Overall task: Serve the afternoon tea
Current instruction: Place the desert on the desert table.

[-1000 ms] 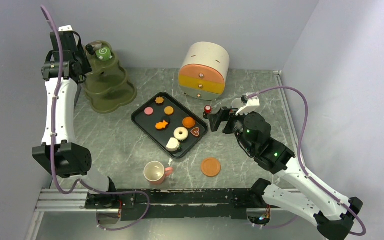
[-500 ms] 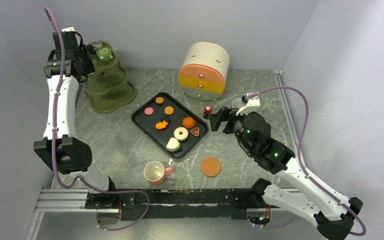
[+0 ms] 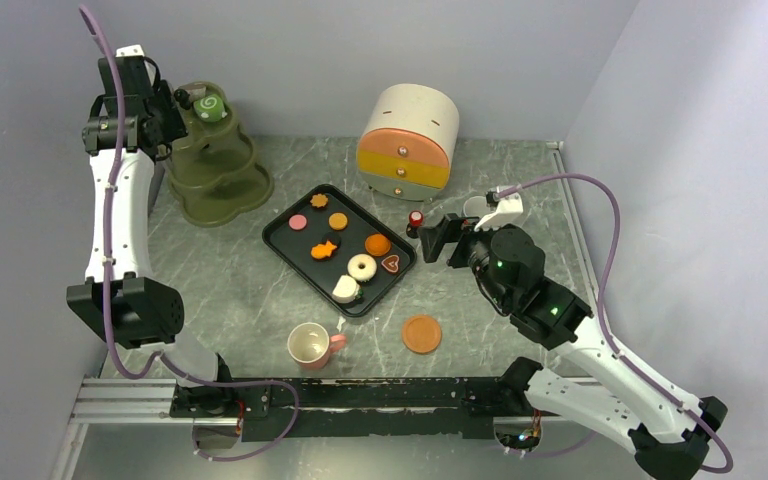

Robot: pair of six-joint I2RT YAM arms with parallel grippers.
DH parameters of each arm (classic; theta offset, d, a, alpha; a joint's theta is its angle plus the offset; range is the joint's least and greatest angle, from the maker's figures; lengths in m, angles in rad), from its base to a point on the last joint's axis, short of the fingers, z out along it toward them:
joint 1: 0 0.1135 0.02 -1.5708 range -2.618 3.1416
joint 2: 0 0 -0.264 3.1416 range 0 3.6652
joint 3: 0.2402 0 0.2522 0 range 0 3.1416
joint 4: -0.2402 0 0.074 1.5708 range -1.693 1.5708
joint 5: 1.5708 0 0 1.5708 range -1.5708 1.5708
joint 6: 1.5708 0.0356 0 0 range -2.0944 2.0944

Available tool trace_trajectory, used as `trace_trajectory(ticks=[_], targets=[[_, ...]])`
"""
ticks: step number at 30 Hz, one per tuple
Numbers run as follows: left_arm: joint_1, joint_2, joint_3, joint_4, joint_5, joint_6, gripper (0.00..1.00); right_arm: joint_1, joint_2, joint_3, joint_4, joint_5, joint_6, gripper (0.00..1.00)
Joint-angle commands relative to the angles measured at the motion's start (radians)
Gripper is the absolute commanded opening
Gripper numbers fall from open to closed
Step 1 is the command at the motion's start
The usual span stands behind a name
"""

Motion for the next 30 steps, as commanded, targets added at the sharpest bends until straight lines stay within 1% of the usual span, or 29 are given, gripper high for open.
trace_trajectory(ticks=[1,6,14,18,20,24,30], targets=[[0.008,-0.002,0.046,0.019,0.027,-0.004,0.57,-0.005,-0.019,-0.002,0.012,0.013,-0.002,0.95],[0.008,-0.003,0.041,0.017,0.042,-0.004,0.59,-0.006,-0.025,0.003,0.005,0.013,-0.001,0.95],[0.008,-0.008,0.045,0.01,0.048,-0.004,0.57,-0.005,-0.025,0.003,0.006,0.016,-0.003,0.95],[0.007,-0.016,0.071,-0.002,0.039,-0.005,0.56,-0.005,-0.026,0.001,0.008,0.011,-0.001,0.95],[0.008,-0.022,0.088,-0.007,0.023,-0.01,0.54,-0.005,-0.024,0.002,0.008,0.013,-0.005,0.95],[0.008,-0.048,0.098,0.007,0.008,-0.024,0.51,-0.005,-0.012,0.012,0.003,0.015,-0.017,0.95],[0.008,-0.099,0.088,0.026,0.02,-0.035,0.51,-0.005,-0.01,0.017,0.0,0.003,-0.014,0.95]])
